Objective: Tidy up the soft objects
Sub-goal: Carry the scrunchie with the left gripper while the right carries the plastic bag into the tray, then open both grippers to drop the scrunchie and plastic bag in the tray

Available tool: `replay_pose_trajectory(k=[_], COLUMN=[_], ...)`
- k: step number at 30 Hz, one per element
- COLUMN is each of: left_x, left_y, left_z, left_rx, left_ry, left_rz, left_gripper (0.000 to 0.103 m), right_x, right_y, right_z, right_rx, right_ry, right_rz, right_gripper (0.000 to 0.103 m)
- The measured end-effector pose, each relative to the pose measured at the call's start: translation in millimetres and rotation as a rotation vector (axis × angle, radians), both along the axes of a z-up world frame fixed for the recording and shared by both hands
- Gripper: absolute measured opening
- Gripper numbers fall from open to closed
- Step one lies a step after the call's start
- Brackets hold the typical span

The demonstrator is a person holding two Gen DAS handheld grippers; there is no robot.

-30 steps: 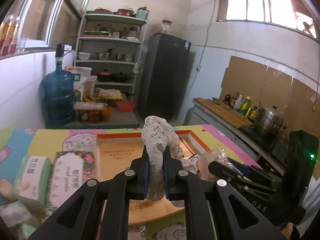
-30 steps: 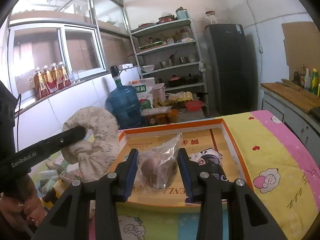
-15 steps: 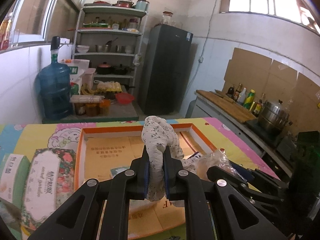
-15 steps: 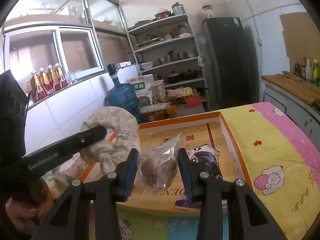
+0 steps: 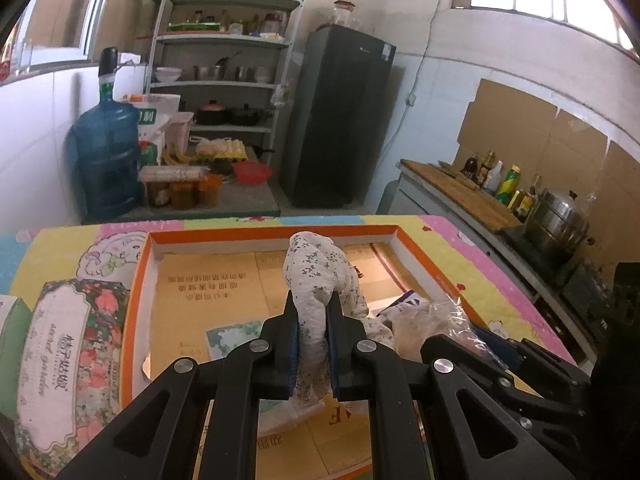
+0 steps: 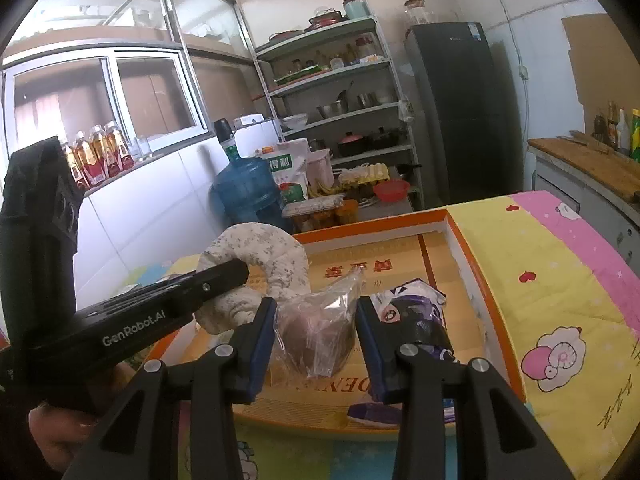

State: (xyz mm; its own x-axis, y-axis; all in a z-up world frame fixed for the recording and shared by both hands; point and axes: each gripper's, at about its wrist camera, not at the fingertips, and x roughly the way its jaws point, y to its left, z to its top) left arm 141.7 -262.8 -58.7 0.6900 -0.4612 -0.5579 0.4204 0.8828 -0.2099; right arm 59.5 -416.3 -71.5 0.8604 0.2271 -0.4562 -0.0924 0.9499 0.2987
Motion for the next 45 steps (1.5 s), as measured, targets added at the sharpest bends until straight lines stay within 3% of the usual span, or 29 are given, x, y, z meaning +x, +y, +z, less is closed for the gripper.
replay_pose_trajectory(k=[22, 26, 30, 37, 45], left_x=[19, 21, 19, 13, -2], left_y=[-6, -7, -8, -2, 8], left_z=[-23, -23, -24, -18, -4], left_rx=[0.02, 0.007, 0.005, 0.008, 0.04], left_ry=[0.104, 0.116, 0.123, 0.096, 0.064], left_rz=[0.008, 0.006, 0.006, 0.025, 0.036], left_gripper=[0.013, 0.024, 0.056, 0.06, 0.06], right_x=[18, 19, 18, 13, 6], right_y=[-1, -1, 0, -2, -3], right_z=[-15, -16, -15, -13, -4], right_rx=[0.044, 0.036, 0.031, 0.027, 0.013], right_ry=[0.103, 0.113, 0.113, 0.09, 0.028], right_rz=[0.021, 0.015, 0.008, -0.011, -0.029], right_gripper=[0.041, 0.043, 0.045, 0.057, 0.057])
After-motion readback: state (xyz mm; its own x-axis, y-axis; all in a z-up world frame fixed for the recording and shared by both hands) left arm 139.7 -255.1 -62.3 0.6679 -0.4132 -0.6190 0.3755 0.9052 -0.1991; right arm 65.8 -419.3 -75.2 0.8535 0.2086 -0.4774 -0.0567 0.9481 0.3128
